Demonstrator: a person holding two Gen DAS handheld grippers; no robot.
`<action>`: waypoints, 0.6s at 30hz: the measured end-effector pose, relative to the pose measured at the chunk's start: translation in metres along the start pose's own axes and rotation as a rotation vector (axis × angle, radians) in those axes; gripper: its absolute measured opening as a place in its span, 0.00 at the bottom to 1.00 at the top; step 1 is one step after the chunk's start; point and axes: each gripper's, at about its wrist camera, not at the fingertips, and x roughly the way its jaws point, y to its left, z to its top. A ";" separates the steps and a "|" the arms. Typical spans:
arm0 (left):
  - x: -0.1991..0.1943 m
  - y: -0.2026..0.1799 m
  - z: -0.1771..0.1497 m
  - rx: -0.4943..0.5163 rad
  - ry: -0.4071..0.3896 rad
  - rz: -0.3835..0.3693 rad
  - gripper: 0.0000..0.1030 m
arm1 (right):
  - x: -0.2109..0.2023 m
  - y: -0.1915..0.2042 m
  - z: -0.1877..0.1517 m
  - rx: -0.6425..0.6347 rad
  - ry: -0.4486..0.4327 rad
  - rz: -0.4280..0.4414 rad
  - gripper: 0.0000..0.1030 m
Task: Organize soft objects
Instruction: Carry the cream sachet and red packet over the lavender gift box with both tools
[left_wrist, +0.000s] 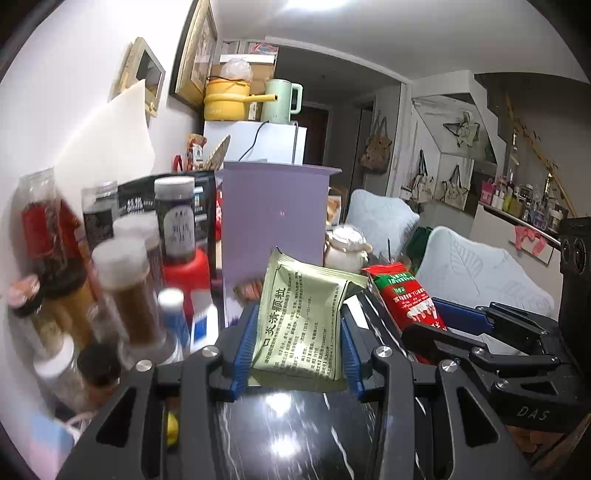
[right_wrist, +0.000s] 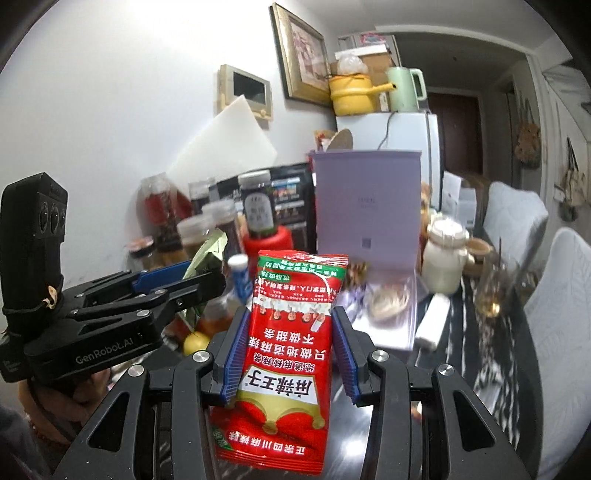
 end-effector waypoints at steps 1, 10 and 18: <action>0.004 0.002 0.005 0.001 -0.007 0.002 0.40 | 0.004 -0.002 0.004 -0.004 -0.003 -0.003 0.42; 0.058 0.020 0.039 -0.010 -0.039 0.027 0.40 | 0.048 -0.029 0.039 -0.017 -0.020 -0.017 0.42; 0.119 0.030 0.054 0.002 -0.021 0.060 0.40 | 0.096 -0.065 0.061 -0.002 -0.033 -0.052 0.42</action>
